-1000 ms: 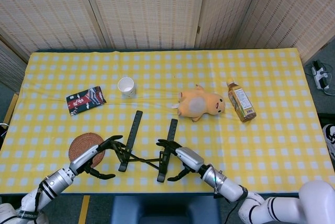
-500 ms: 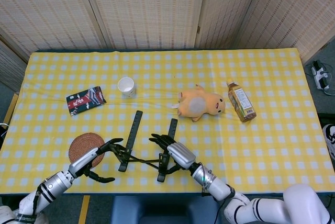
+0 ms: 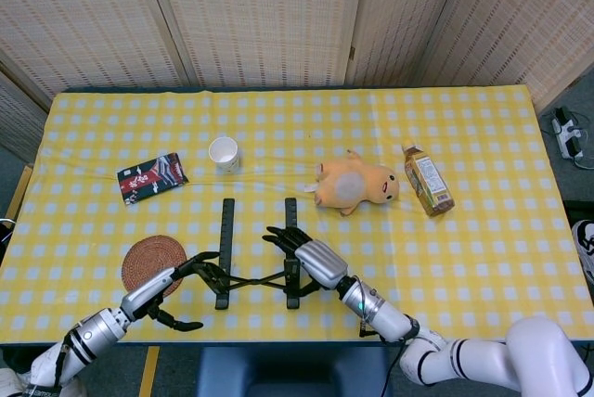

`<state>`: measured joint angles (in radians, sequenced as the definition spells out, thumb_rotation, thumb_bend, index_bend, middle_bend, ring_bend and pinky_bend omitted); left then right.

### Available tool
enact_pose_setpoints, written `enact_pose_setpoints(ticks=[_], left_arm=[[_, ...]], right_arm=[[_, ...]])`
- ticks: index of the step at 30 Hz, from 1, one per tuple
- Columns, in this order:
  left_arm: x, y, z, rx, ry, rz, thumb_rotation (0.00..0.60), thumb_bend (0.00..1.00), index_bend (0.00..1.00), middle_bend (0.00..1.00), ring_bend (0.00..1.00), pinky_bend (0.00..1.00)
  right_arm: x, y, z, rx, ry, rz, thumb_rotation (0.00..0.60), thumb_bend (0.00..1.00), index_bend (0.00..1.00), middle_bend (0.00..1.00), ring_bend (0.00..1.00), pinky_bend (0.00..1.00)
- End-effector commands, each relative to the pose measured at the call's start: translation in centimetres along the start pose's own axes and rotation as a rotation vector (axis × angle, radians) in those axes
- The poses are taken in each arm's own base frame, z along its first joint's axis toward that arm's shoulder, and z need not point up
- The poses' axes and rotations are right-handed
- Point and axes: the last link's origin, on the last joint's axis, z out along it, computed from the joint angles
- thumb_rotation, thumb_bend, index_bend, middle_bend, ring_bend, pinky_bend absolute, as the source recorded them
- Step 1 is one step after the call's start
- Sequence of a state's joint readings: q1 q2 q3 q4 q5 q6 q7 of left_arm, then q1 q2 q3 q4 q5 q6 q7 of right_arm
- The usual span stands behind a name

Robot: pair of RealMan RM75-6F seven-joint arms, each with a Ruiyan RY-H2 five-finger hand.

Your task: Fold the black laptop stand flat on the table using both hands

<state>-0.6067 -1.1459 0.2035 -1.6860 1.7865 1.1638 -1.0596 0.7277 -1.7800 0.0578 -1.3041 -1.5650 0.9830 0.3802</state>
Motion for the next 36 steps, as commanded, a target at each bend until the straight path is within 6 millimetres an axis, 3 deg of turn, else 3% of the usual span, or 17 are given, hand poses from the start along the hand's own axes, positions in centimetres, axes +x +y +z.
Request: enact_pose_setpoints(ticks=[1, 8, 15, 26, 36], left_arm=[[0.3, -0.3, 0.2, 0.008, 0.016, 0.020, 0.600, 0.21, 0.11, 0.25, 0.19, 0.21], [0.8, -1.2, 0.5, 0.026, 0.068, 0.083, 0.600, 0.21, 0.10, 0.25, 0.18, 0.21], [0.6, -2.4, 0.4, 0.065, 0.102, 0.266, 0.600, 0.21, 0.10, 0.25, 0.15, 0.21], [-2.1, -4.0, 1.0, 0.144, 0.114, 0.476, 0.600, 0.22, 0.36, 0.24, 0.15, 0.19], [-4.0, -4.1, 2.7, 0.137, 0.157, 0.480, 0.600, 0.26, 0.43, 0.25, 0.18, 0.22]], right_arm=[[0.3, -0.3, -0.9, -0.007, -0.041, 0.073, 0.600, 0.26, 0.00, 0.00, 0.04, 0.00], [1.5, -1.1, -2.7, -0.014, -0.111, 0.156, 0.600, 0.26, 0.00, 0.00, 0.06, 0.00], [2.2, -1.9, -4.0, 0.018, -0.113, 0.141, 0.600, 0.26, 0.00, 0.00, 0.06, 0.00], [2.9, -2.7, -4.7, 0.036, -0.097, 0.104, 0.600, 0.26, 0.00, 0.00, 0.06, 0.00], [3.1, -2.9, -4.8, 0.030, -0.088, 0.086, 0.600, 0.26, 0.00, 0.00, 0.06, 0.00]])
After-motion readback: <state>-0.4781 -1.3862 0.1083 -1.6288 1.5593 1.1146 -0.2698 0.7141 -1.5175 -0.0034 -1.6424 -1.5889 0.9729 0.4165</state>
